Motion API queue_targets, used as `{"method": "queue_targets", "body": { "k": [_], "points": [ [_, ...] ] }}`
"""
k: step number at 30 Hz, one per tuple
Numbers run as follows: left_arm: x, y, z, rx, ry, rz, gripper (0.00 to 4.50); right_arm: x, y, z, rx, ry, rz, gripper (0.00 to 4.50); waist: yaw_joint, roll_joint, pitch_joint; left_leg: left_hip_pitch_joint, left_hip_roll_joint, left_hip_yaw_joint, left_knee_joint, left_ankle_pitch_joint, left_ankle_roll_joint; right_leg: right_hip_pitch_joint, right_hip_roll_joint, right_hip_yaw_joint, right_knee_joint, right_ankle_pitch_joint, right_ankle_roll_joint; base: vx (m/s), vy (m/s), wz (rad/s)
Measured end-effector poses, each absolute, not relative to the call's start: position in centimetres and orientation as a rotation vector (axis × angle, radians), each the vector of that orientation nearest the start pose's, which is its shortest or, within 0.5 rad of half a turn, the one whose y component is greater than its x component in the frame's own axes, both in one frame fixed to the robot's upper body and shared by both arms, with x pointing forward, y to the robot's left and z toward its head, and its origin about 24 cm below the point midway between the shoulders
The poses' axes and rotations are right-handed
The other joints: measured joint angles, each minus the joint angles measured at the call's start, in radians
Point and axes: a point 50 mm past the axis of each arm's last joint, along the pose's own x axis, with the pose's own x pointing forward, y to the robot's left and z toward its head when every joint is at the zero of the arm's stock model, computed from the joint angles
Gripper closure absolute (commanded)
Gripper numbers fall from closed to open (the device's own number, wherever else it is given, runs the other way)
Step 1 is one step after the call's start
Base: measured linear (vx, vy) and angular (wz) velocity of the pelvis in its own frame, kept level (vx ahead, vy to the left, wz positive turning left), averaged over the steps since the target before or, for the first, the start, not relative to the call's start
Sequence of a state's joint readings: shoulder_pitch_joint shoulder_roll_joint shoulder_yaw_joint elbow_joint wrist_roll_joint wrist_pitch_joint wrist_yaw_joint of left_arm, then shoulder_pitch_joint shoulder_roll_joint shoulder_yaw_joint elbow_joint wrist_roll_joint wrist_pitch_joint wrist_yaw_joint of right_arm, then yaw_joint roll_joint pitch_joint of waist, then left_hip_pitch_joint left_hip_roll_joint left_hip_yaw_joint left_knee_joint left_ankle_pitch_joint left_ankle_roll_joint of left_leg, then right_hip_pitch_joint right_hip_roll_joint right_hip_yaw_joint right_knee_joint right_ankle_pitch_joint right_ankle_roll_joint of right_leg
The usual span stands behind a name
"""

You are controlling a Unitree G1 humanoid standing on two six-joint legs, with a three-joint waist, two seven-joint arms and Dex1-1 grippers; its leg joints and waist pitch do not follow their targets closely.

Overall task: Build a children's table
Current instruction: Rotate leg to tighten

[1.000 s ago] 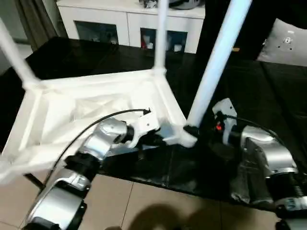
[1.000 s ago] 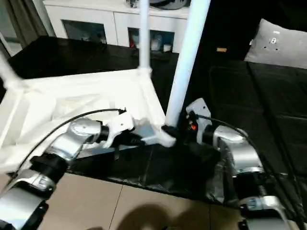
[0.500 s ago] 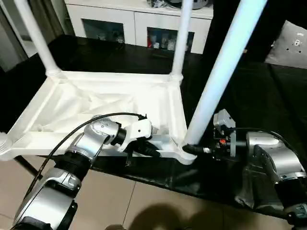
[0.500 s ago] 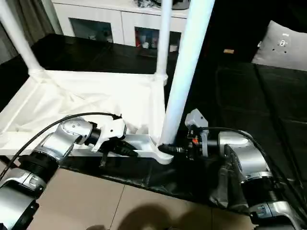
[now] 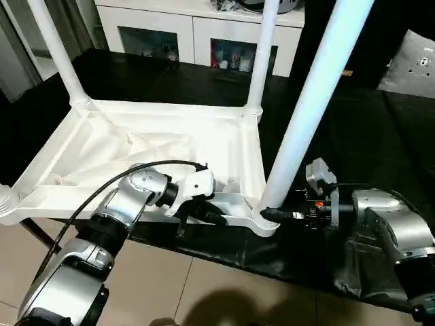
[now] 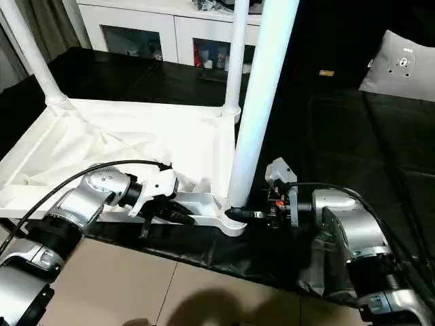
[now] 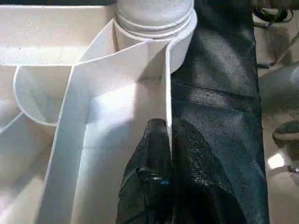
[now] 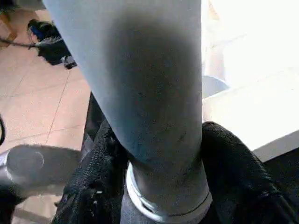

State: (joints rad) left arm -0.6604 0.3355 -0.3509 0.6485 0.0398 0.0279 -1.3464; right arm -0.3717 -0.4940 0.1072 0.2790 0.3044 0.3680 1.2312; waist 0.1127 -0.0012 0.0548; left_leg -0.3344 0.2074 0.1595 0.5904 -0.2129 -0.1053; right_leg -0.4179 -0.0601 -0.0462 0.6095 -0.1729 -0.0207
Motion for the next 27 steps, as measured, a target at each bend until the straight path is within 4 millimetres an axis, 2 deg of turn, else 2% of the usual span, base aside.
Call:
{"method": "queue_targets", "body": {
  "k": [2,6,9,13,14,16,20,21,24,27],
  "points": [
    [31.8,11.1,5.5,0.445,0.463,-1.482,4.5,28.9,-17.6,6.4,0.012,0.383,1.152,2.48,-0.002,0.0,0.0,0.002,0.0,0.0,0.0,0.0,-0.001,0.001,0.0,0.0,0.001,0.001,-0.001,0.0,0.0,0.0],
    [33.0,9.2,5.3,0.396,0.461,-1.27,4.5,31.3,-16.4,6.1,0.046,0.362,0.837,2.5,-0.036,-0.001,0.0,0.003,-0.001,0.0,0.002,0.0,-0.007,0.001,0.0,0.001,-0.001,0.0,0.004,0.0,0.0,0.0],
    [33.2,7.7,5.1,0.375,0.46,-1.193,4.5,32.3,-16.2,6.1,0.061,0.362,0.711,2.51,-0.043,0.002,-0.002,0.003,-0.001,0.0,0.0,0.0,-0.007,0.001,0.0,0.001,0.0,0.001,0.004,0.0,0.0,0.0],
    [33.9,6.0,5.1,0.34,0.461,-1.048,4.5,34.0,-15.0,6.1,0.083,0.347,0.522,2.51,-0.048,0.005,-0.004,0.002,-0.001,0.0,0.0,0.001,-0.007,0.001,0.0,0.001,0.0,0.001,0.004,0.0,0.0,0.0],
    [33.9,5.7,5.1,0.336,0.459,-1.035,4.5,34.1,-15.0,6.0,0.073,0.338,0.505,2.51,-0.048,0.005,-0.004,0.002,-0.001,0.0,0.001,0.001,-0.007,0.001,0.0,0.001,0.0,0.001,0.004,0.0,0.0,0.0],
    [33.9,5.4,5.1,0.334,0.454,-1.021,4.5,34.2,-15.1,6.0,0.032,0.323,0.501,1.82,-0.048,0.007,-0.006,0.001,-0.002,0.0,0.0,0.001,-0.005,0.002,0.0,0.001,-0.001,0.001,0.004,0.0,0.0,0.0],
    [33.9,5.3,5.2,0.345,0.45,-1.025,4.5,34.1,-15.1,5.9,0.014,0.318,0.521,1.73,-0.048,0.007,-0.006,0.001,-0.002,0.0,0.0,0.001,-0.003,0.002,0.0,0.001,-0.001,0.002,0.002,0.0,0.0,0.0],
    [33.9,5.4,5.2,0.353,0.445,-1.031,4.5,34.0,-15.2,5.9,0.015,0.316,0.531,1.45,-0.047,0.007,-0.005,0.001,-0.002,0.0,0.0,0.001,-0.003,0.002,0.0,0.001,-0.001,0.002,0.002,0.0,0.0,0.0],
    [33.9,5.9,5.3,0.381,0.433,-1.062,4.5,33.6,-15.9,5.8,0.008,0.301,0.587,1.33,-0.048,0.007,-0.005,0.001,-0.001,0.0,-0.001,0.001,-0.003,0.001,0.0,0.001,-0.001,0.002,0.002,0.0,0.0,0.0],
    [33.8,6.7,5.3,0.407,0.419,-1.104,4.5,33.0,-17.0,5.9,-0.023,0.297,0.667,0.96,-0.047,0.007,-0.005,0.001,-0.001,0.0,-0.001,0.002,-0.002,0.001,0.0,0.0,-0.001,0.002,0.002,0.0,0.0,0.0]
  ]
}}
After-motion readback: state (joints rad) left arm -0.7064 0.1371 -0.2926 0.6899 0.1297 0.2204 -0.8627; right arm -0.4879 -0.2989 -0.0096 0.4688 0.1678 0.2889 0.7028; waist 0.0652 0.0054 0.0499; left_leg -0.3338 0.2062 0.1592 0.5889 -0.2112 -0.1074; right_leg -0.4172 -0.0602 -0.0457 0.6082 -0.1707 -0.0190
